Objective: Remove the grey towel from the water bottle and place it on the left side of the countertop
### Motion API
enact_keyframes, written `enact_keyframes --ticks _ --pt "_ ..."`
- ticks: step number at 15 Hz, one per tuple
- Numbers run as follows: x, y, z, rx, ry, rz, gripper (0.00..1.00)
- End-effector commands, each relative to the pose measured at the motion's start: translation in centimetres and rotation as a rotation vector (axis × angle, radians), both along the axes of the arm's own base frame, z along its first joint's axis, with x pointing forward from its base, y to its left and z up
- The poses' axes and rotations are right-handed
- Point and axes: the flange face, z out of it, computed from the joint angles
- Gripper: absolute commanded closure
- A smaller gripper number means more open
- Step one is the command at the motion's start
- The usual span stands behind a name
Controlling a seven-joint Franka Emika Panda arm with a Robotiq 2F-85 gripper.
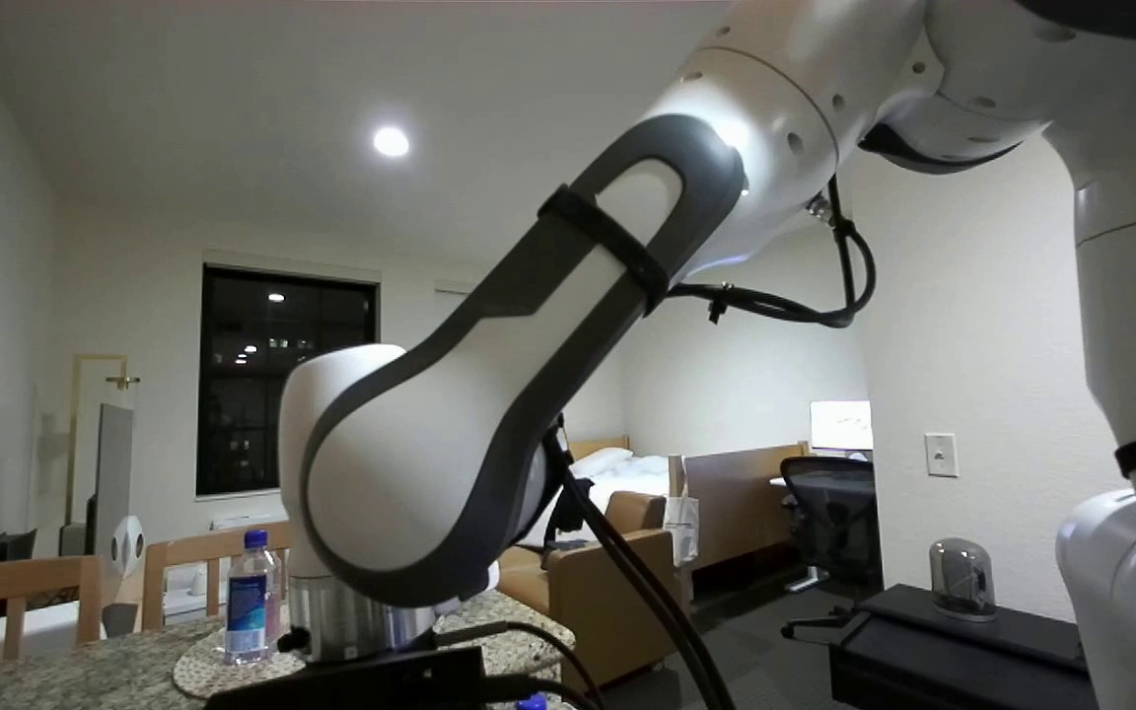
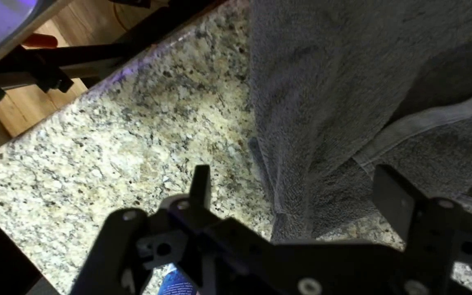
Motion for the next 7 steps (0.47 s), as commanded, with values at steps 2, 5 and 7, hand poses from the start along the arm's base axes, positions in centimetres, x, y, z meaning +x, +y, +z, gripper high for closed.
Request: enact_keyframes --ticks 2,5,7 --pt "-0.72 0.35 0.56 -0.015 0.026 0.004 0.00" --pt "-1.10 0.51 0.81 -0.024 0.041 0.006 0.00" --pt "-1.07 0.47 0.81 -0.024 0.042 0.005 0.00"
